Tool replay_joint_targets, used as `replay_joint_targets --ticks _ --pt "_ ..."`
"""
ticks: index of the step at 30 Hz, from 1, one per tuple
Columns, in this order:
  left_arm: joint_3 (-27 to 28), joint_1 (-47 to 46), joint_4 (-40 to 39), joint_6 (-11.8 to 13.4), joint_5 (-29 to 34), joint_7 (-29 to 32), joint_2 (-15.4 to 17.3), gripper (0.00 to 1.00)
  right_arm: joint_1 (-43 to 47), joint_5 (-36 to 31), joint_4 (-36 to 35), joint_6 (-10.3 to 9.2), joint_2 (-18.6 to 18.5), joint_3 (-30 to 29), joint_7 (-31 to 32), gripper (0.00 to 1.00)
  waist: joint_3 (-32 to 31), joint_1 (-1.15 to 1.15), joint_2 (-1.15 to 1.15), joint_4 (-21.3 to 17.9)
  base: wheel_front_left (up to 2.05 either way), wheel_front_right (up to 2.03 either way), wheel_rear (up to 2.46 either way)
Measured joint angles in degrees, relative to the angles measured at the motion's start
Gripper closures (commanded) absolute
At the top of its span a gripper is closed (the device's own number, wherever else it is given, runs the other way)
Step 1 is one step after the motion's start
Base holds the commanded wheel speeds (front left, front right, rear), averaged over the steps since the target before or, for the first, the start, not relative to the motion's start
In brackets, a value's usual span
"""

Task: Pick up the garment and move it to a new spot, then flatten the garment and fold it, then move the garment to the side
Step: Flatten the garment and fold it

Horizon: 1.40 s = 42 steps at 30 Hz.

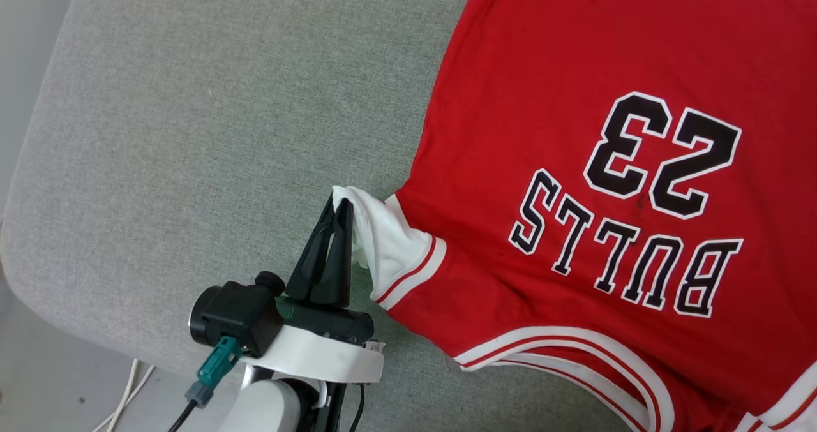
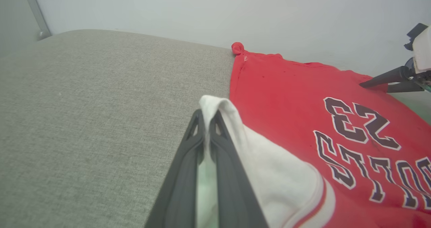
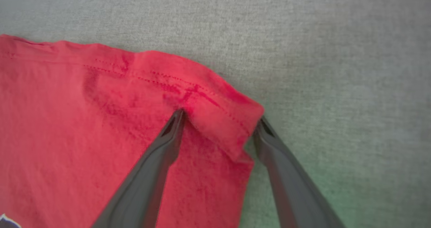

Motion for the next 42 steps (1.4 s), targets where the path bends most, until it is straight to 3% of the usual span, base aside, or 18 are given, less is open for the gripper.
replay_joint_targets --ticks 3,4,5,12,18,24,32,37,42 --pt "-0.1 -0.2 0.8 -0.3 0.6 0.0 -0.1 1.0 -1.1 -0.7 1.7 0.04 0.3 -1.8 1.4 0.0 0.5 0.0 0.0 0.2 0.0 0.0 0.0" --pt "-0.1 -0.2 0.9 -0.4 0.6 0.0 -0.2 1.0 -1.4 -1.1 2.1 0.04 0.4 -2.0 1.6 0.66 0.4 -0.01 0.0 0.2 0.0 0.0 0.0" --pt "-0.1 -0.3 1.1 -0.5 0.6 0.0 -0.3 1.0 -1.5 -1.5 2.4 0.04 0.5 -2.1 1.8 1.0 0.3 0.0 0.0 0.2 0.0 0.0 0.0" --pt "0.8 -0.1 3.0 -0.8 1.0 -0.1 -0.7 1.0 -0.5 -3.3 3.7 0.01 0.5 0.1 1.1 1.0 -2.7 0.0 0.0 -0.4 0.0 0.0 0.0" --pt "2.8 3.0 5.4 0.0 1.0 -0.2 0.5 1.0 3.1 -2.2 0.1 0.02 -1.6 7.5 0.3 1.0 -8.2 -0.01 0.0 -2.1 0.0 0.0 0.0" --pt "5.7 7.5 6.9 2.1 0.1 0.7 2.7 1.0 13.2 4.3 -10.6 0.02 -5.2 14.5 0.8 1.0 -14.1 -0.01 0.0 -5.7 0.0 0.0 0.0" --pt "8.6 12.7 6.7 4.6 -1.0 2.9 5.5 1.0 39.4 8.6 -28.3 0.01 -7.9 12.7 3.4 1.0 -20.9 -0.01 0.0 -12.5 0.0 0.0 0.0" --pt "9.5 14.8 5.9 5.4 -1.5 4.3 6.5 1.0 57.9 9.2 -35.9 0.01 -3.9 8.8 5.3 1.0 -23.9 -0.02 0.0 -16.5 0.0 0.0 0.0" --pt "9.4 15.5 5.1 5.8 -1.6 5.6 7.1 1.0 70.8 10.4 -39.2 0.0 4.5 6.0 6.5 1.0 -25.4 -0.03 0.0 -18.9 0.0 0.0 0.0"
